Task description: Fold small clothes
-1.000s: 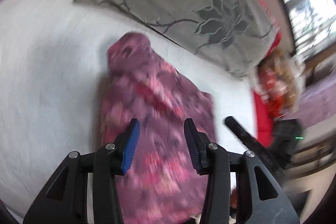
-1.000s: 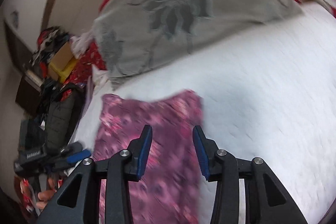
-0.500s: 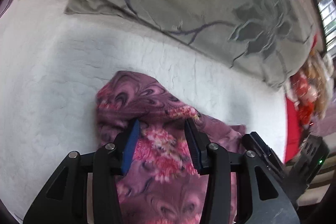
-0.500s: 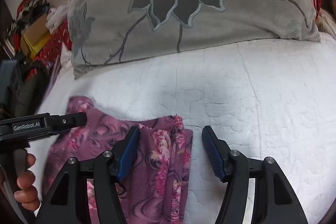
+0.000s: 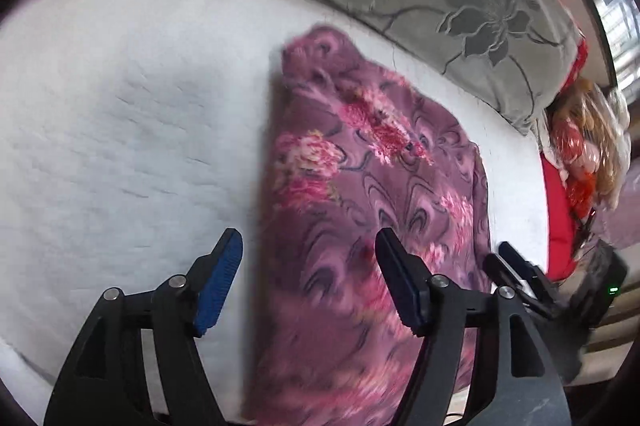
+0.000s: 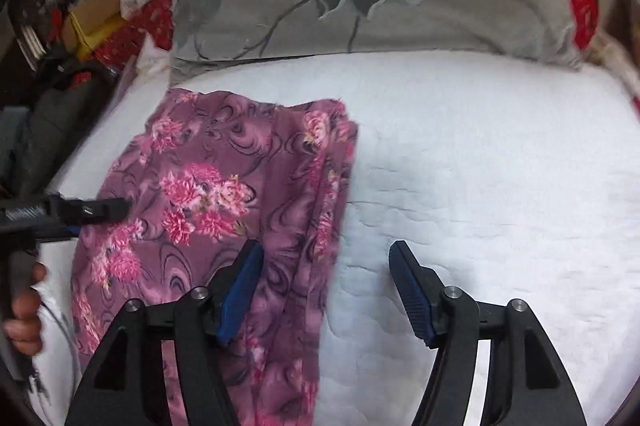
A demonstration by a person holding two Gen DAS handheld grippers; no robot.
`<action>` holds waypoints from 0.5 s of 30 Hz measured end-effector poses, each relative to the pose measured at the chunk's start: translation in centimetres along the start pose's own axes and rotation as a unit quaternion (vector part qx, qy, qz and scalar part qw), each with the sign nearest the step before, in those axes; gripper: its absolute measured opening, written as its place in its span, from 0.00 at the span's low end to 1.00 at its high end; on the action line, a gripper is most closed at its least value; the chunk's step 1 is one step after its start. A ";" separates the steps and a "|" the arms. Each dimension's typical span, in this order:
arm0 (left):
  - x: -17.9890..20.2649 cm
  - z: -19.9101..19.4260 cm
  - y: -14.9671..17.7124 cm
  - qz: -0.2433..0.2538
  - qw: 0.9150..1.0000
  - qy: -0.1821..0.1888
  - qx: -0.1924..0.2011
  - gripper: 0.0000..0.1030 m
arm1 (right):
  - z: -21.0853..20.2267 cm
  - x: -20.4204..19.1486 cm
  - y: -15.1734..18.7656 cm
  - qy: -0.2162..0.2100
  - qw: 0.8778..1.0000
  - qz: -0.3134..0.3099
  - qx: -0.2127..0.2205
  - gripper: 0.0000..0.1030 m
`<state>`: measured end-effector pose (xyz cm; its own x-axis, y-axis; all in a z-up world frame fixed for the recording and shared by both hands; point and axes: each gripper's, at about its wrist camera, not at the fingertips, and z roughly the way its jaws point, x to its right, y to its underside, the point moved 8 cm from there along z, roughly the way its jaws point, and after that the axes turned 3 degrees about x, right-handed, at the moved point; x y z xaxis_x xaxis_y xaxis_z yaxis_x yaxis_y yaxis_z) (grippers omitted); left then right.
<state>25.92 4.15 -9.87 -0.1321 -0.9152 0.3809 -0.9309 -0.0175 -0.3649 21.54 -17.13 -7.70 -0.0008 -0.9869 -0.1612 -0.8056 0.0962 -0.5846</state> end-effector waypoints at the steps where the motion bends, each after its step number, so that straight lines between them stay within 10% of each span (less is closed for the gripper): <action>1: -0.1 -0.8 0.5 0.011 1.000 -0.003 0.008 0.67 | -0.9 -0.6 0.1 -0.017 1.000 -0.003 0.006 0.67; 4: -0.2 -1.2 3.5 0.029 1.000 -0.005 0.002 0.67 | -2.1 -1.2 2.7 -0.040 0.999 -0.017 -0.011 0.71; 10: -1.5 -1.7 8.0 0.024 1.000 -0.009 -0.003 0.75 | -2.1 2.0 6.5 0.026 0.997 0.051 -0.043 0.98; 15: -3.2 -3.4 11.2 0.061 0.995 -0.077 -0.004 0.75 | -4.1 4.0 9.5 0.121 0.989 0.040 -0.080 0.99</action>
<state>14.75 8.27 -12.30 -0.1917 -0.9610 0.1993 -0.9136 0.1005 -0.3939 11.48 -20.71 -10.68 -0.1947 -0.9809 0.0043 -0.8807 0.1729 -0.4411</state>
